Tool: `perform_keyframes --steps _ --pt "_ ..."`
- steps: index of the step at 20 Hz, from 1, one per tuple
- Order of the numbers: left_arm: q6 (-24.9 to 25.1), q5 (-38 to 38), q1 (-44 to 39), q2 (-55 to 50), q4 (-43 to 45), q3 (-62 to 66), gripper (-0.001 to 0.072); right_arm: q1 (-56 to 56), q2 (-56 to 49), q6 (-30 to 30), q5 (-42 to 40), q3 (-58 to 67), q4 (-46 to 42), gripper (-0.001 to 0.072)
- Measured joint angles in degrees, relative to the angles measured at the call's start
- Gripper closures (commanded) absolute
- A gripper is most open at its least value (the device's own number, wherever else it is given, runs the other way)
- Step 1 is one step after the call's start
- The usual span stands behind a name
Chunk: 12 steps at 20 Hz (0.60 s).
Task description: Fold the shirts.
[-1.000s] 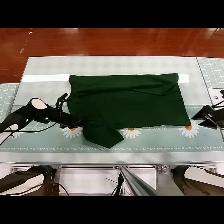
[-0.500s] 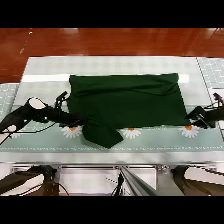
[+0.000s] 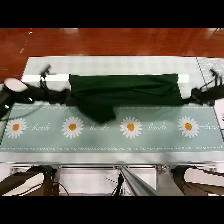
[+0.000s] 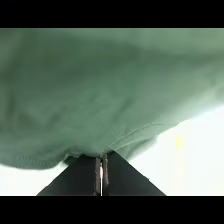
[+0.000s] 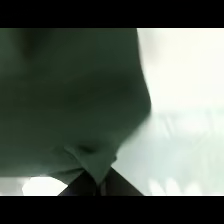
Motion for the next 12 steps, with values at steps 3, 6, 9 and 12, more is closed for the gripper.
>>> perform_keyframes --steps 3,6,9,12 --pt "-0.55 1.55 1.31 -1.99 0.07 9.70 0.0681 3.96 0.44 0.02 -9.11 5.09 5.92 0.0691" --pt "-1.99 1.97 2.08 -8.37 0.07 17.75 0.0681 9.16 -1.46 1.46 -20.83 7.32 7.02 0.0691" --pt "-3.52 1.46 3.17 -16.72 0.11 23.85 0.0681 12.31 -5.38 4.70 -30.86 8.20 7.56 0.0691" --pt "-4.70 0.46 4.11 -24.72 -0.04 28.50 0.0681 13.53 -9.97 6.67 -34.86 8.55 7.87 0.0690"
